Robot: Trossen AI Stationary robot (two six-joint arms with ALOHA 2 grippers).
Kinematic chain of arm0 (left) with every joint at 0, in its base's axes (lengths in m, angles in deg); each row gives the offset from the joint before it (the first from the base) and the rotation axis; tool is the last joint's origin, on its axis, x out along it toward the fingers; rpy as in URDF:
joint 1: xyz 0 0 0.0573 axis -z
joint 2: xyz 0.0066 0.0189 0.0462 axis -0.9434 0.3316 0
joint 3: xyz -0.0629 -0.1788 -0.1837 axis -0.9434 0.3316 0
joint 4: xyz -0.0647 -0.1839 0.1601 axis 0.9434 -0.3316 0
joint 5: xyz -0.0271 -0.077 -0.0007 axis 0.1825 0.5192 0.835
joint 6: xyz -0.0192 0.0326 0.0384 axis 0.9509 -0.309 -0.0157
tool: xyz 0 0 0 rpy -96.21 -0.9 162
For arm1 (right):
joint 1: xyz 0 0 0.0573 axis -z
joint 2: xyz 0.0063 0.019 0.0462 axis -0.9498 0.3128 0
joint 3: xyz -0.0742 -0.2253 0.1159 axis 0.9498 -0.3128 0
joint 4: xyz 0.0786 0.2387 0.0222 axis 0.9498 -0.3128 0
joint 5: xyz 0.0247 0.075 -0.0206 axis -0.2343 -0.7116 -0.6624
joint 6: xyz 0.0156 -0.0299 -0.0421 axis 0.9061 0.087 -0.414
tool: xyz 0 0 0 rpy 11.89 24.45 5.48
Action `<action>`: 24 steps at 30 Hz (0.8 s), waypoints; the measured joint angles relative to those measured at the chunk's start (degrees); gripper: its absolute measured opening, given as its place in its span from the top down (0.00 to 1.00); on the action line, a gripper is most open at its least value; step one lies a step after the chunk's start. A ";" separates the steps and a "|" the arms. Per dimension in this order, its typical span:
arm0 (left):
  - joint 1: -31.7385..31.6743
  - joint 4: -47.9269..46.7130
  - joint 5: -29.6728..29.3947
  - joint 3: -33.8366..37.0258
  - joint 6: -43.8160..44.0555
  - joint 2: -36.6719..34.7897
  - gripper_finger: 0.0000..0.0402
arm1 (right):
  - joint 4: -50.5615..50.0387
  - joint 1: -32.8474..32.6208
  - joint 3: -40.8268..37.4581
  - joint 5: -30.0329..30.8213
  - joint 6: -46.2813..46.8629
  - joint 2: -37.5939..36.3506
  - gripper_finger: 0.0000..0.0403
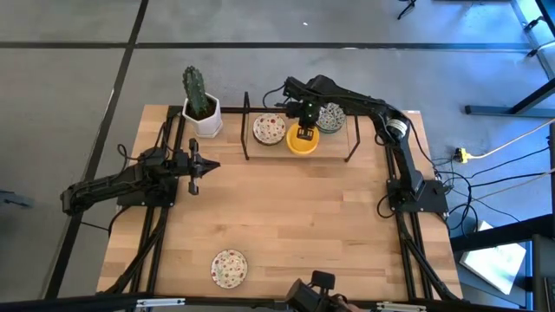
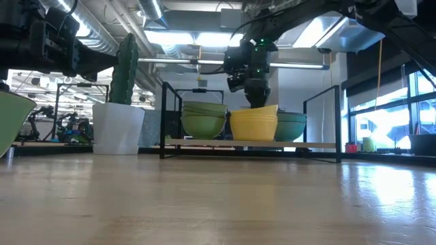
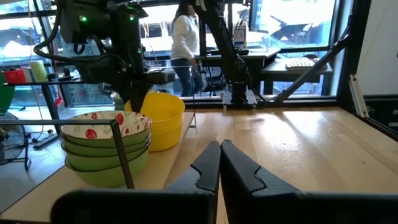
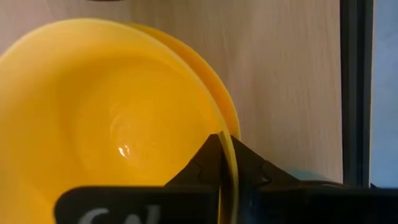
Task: Pick & Place Mini bowls
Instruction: Stack the yellow bowl on top of the yellow bowl on the shelf
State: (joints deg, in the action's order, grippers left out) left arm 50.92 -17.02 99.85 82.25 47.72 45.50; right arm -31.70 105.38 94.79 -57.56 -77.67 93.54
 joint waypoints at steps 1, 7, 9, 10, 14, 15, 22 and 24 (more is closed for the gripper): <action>-0.02 0.00 0.01 0.01 0.12 0.00 0.99 | -0.15 0.00 -0.01 0.00 0.01 0.00 0.96; 0.01 0.00 0.02 0.02 0.45 0.00 0.99 | -1.35 0.00 0.00 -0.02 -0.04 0.00 0.89; 0.00 0.00 0.02 0.00 0.45 0.00 0.99 | -2.01 0.00 0.01 -0.02 -0.04 0.00 0.86; -0.01 0.00 0.02 0.00 0.45 0.00 0.99 | -2.33 0.00 0.01 -0.01 -0.04 0.00 0.85; -0.01 0.00 0.03 0.01 1.30 0.00 0.99 | -2.54 0.00 -0.01 -0.02 0.54 0.00 0.80; -0.01 0.00 0.04 0.01 1.38 0.00 0.99 | -2.54 0.00 -0.01 0.00 0.62 0.00 0.78; -0.01 0.00 0.02 0.00 1.50 0.00 0.98 | -4.12 0.00 2.33 0.05 1.66 0.00 0.72; -0.01 0.00 0.02 0.02 1.50 0.00 0.99 | -5.17 0.00 3.70 0.04 2.40 0.00 0.72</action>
State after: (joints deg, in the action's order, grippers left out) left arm 50.91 -17.02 99.87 82.27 49.22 45.50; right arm -36.87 105.38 98.49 -57.52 -75.27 93.54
